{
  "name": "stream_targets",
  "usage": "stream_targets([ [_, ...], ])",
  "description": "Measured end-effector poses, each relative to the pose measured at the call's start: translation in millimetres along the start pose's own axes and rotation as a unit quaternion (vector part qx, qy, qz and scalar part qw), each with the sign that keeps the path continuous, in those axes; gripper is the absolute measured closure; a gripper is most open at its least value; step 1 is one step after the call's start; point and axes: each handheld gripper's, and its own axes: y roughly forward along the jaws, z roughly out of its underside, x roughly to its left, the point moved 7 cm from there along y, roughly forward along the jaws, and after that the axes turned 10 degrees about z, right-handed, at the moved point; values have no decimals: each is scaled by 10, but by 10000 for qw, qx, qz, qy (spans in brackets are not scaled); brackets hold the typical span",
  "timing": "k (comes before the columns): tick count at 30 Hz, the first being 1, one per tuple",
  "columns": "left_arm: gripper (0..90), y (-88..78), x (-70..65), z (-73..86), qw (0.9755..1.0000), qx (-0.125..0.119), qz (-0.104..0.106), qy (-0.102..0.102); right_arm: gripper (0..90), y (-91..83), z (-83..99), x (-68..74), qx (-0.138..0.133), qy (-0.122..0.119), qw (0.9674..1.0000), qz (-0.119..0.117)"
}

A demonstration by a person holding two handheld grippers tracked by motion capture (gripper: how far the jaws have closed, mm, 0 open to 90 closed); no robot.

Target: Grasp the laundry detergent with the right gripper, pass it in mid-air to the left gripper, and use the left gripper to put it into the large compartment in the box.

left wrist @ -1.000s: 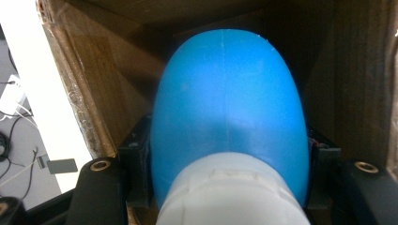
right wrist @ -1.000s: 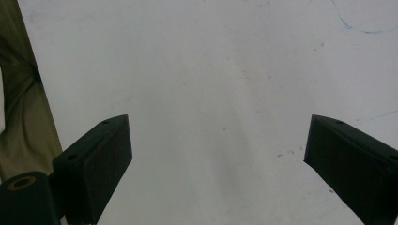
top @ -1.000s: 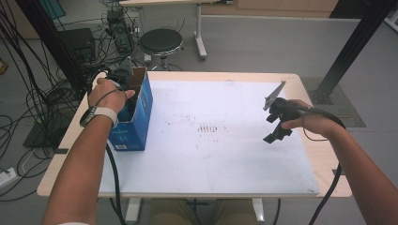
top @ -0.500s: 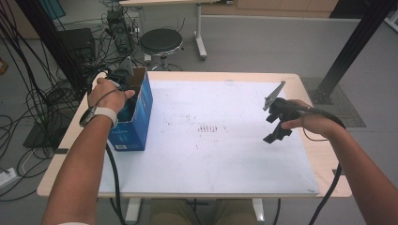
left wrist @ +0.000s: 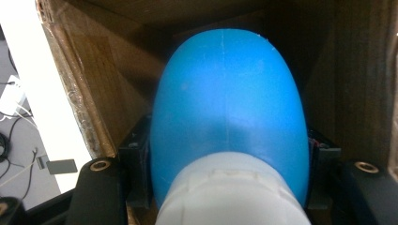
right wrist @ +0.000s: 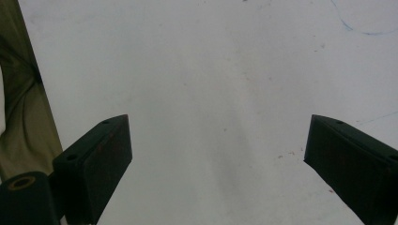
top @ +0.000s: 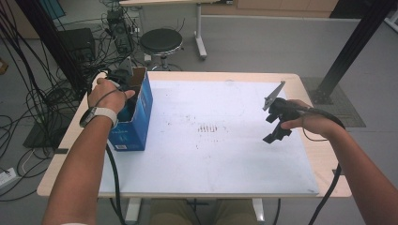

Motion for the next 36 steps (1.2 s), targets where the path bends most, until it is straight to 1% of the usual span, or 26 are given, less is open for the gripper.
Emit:
stream_targets([
  [36,371,0,3,6,10000,-14,15,-23,78,15,3,14,-8,1,10000,-15],
])
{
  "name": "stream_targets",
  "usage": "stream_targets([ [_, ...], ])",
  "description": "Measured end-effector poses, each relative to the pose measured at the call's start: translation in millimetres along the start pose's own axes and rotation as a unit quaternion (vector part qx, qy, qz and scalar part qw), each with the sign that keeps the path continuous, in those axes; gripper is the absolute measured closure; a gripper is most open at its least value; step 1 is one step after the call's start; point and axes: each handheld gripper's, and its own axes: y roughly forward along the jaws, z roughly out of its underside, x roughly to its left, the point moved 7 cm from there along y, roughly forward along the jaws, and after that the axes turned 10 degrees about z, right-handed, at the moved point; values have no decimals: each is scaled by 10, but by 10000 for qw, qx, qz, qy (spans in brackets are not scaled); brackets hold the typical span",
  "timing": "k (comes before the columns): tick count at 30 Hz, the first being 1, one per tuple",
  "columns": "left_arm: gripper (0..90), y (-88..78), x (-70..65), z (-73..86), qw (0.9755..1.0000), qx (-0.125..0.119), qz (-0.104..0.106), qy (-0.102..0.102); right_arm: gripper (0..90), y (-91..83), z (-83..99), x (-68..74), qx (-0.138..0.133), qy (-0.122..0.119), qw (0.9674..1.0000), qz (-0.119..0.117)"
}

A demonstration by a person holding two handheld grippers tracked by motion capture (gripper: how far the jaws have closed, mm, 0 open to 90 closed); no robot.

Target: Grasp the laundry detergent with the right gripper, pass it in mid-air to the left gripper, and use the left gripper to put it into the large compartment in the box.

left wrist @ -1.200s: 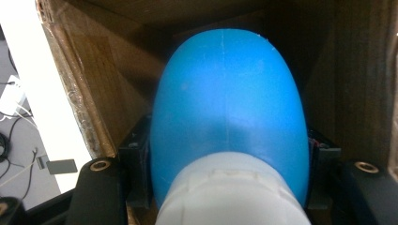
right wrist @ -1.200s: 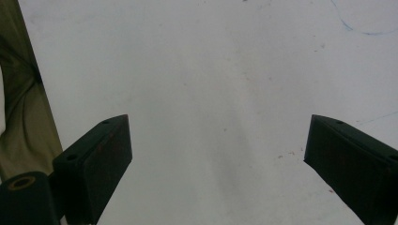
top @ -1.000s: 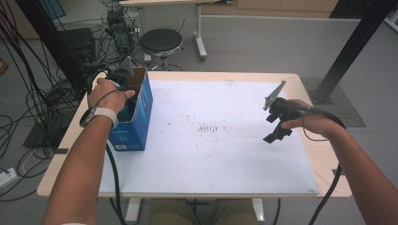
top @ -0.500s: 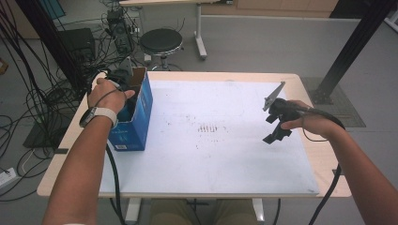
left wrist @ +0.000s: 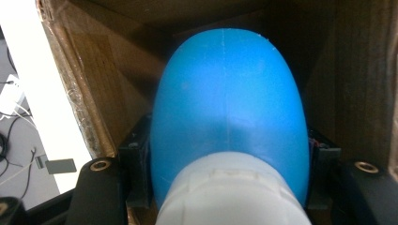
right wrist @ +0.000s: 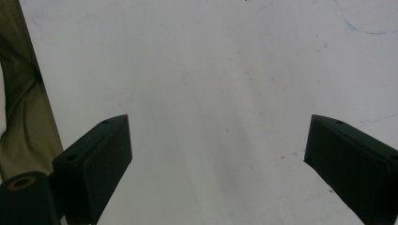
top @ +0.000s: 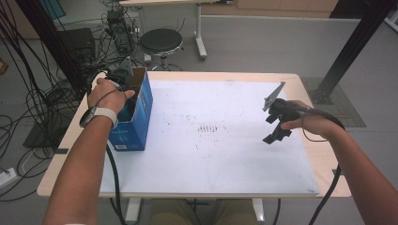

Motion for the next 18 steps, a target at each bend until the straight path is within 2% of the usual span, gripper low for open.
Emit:
stream_targets([
  [18,371,1,5,2,10000,-7,15,-1,78,10,-14,4,14,-12,10000,-12],
])
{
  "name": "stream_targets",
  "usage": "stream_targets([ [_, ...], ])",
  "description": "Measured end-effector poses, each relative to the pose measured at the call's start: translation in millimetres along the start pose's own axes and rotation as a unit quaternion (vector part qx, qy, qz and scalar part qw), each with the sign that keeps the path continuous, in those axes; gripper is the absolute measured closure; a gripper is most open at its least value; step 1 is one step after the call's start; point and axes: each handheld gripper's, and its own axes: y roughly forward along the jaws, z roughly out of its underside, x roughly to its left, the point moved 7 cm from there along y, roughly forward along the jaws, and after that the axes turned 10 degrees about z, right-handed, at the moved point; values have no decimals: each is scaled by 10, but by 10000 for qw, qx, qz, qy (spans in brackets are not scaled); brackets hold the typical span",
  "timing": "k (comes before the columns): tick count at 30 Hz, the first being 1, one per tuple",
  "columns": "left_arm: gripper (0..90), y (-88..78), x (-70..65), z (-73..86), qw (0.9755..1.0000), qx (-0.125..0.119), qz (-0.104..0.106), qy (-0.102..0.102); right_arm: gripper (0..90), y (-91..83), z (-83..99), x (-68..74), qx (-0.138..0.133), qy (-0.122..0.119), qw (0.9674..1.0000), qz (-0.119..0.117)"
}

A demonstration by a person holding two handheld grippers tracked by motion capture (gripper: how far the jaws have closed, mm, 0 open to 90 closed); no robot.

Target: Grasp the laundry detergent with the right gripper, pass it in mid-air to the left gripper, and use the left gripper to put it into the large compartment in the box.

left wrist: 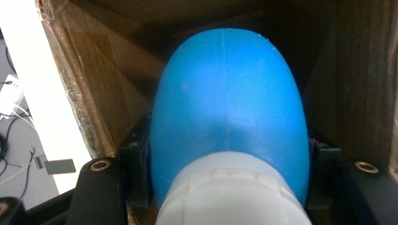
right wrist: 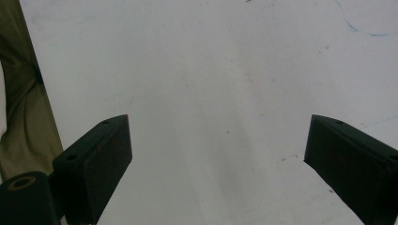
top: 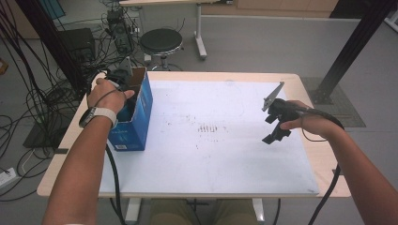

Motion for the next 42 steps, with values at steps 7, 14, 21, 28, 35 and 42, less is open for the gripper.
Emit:
stream_targets([
  [7,371,1,0,-1,10000,0,-1,-12,78,0,-4,1,-3,-4,10000,6],
  [14,370,0,1,-1,10000,21,6,-18,78,4,-1,0,-4,-1,10000,-2],
  [21,370,2,0,0,10000,-4,1,-16,78,12,0,4,-9,2,10000,-9],
  [28,371,2,-2,-1,10000,-5,-2,-21,78,9,13,4,-9,11,10000,-9],
  [35,371,1,-3,-1,10000,-4,-2,-16,78,12,23,7,-4,35,10000,-13],
  [42,371,2,-5,-4,10000,-32,-3,-12,78,20,28,12,-10,36,10000,-20],
])
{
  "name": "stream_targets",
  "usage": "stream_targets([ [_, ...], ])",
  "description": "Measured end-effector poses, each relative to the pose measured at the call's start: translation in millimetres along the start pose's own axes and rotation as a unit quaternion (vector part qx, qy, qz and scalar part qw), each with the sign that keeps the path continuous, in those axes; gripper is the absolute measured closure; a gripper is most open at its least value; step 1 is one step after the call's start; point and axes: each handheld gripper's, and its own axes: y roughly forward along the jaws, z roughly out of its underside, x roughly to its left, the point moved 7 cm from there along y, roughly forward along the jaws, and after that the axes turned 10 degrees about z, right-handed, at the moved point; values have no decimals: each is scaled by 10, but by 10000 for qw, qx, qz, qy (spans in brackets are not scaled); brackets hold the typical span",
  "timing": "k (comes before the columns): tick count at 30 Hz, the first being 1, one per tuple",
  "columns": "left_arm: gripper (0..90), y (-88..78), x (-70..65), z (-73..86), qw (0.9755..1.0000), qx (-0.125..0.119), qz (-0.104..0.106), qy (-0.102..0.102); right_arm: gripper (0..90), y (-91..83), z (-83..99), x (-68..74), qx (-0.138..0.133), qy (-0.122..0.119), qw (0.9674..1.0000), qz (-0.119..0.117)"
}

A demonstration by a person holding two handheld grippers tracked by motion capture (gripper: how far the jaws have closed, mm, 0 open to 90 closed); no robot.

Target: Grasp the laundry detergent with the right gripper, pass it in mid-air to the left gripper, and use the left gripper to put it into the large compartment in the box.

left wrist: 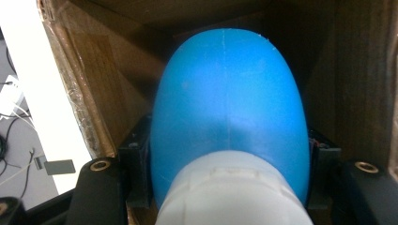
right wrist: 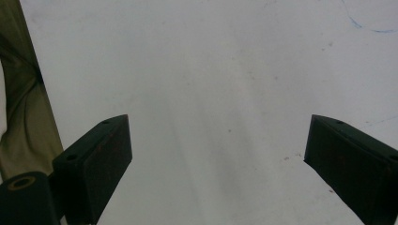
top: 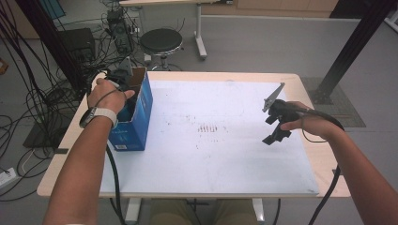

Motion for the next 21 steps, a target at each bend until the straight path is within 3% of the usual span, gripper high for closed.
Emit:
stream_targets([
  [13,352,1,-2,-8,10000,-50,15,47,74,4,-3,13,3,-15,10000,-15],
  [21,289,14,-27,-13,9999,-29,40,99,74,5,-11,15,12,-34,10000,-12],
])
